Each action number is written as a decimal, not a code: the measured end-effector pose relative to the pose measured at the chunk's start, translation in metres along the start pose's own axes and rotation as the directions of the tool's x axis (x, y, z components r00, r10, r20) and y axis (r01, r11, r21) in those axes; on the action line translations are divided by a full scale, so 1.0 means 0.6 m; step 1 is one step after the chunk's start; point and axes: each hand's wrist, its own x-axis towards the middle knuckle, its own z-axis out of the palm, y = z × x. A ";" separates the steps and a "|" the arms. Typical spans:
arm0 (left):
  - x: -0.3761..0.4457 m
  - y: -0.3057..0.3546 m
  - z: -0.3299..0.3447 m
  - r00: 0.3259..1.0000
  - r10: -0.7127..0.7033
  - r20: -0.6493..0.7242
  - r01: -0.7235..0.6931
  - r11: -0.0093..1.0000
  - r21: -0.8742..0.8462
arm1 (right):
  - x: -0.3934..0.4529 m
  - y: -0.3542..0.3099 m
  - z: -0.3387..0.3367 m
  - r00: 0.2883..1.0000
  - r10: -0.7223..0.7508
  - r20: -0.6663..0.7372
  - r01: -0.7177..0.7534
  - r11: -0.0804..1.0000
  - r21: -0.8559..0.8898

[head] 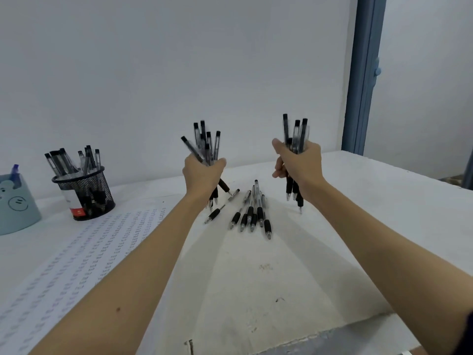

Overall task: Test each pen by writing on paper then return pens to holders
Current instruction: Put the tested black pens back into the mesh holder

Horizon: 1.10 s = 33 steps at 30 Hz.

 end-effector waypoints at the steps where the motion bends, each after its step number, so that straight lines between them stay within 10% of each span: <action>1: -0.001 -0.007 -0.004 1.000 -0.016 -0.011 0.016 1.000 -0.023 | -0.003 0.005 -0.001 1.000 0.006 0.013 -0.006 1.000 -0.013; 9: -0.010 -0.021 -0.010 1.000 0.017 -0.017 -0.018 0.999 -0.045 | -0.004 0.033 -0.007 0.979 0.201 -0.036 -0.200 0.980 0.026; 33: 0.019 -0.008 -0.046 0.971 0.104 -0.213 -0.123 0.989 -0.078 | -0.009 0.012 0.025 0.999 0.044 -0.020 -0.044 0.998 -0.039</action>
